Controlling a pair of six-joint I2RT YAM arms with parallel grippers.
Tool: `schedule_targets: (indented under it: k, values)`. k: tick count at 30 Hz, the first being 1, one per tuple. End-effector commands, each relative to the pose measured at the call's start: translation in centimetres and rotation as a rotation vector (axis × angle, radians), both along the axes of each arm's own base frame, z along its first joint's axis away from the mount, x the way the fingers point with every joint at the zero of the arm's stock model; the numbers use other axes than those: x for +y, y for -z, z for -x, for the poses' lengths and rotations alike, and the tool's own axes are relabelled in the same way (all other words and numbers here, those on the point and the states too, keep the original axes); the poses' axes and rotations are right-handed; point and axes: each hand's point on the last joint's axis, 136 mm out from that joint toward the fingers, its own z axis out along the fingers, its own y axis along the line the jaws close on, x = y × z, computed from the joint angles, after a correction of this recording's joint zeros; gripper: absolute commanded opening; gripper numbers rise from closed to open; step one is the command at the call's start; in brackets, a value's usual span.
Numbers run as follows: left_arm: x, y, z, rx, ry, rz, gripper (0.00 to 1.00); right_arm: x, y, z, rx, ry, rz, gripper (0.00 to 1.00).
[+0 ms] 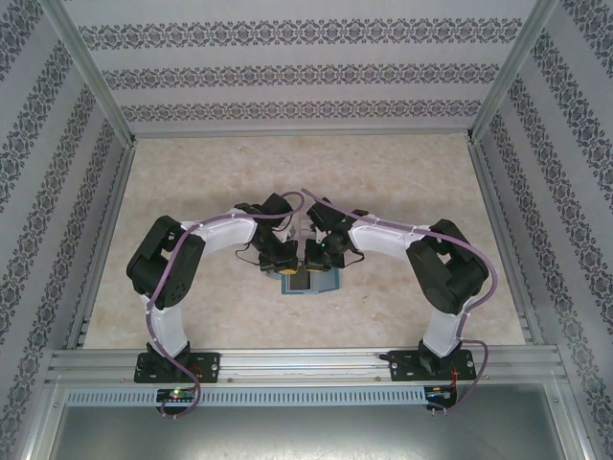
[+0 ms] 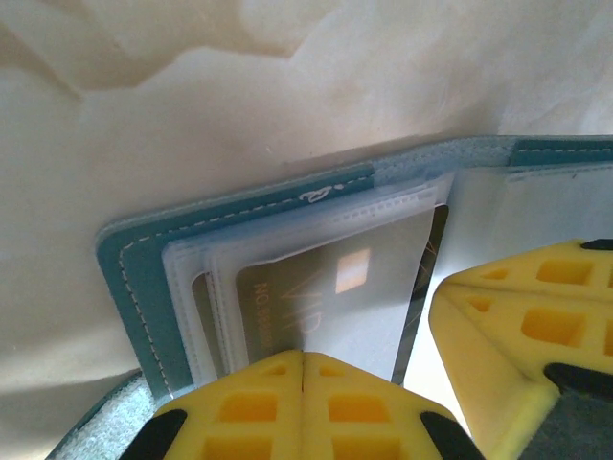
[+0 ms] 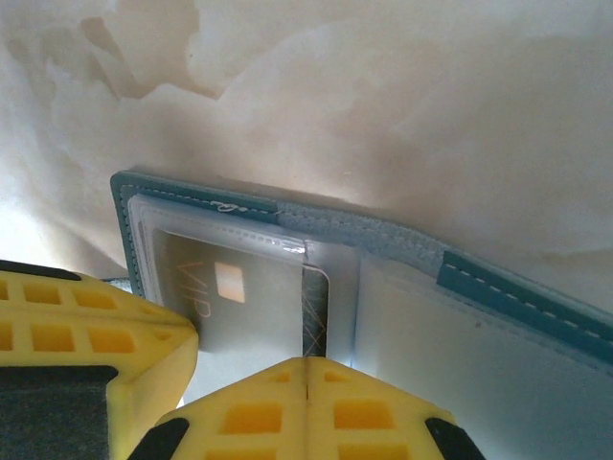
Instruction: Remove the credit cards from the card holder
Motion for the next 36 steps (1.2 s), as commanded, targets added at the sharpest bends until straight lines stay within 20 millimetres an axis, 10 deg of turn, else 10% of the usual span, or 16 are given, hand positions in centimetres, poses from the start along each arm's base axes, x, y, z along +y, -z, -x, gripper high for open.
schedule_targets:
  k: [1,36]
  values:
    - [-0.2,0.4,0.0,0.001,0.004,-0.010,0.00,0.1,0.8,0.2,0.031,0.000,-0.009,0.02]
    - [0.1,0.4,0.3,0.000,-0.001,-0.018,0.00,-0.9,1.5,0.7,0.027,-0.006,0.053,0.03]
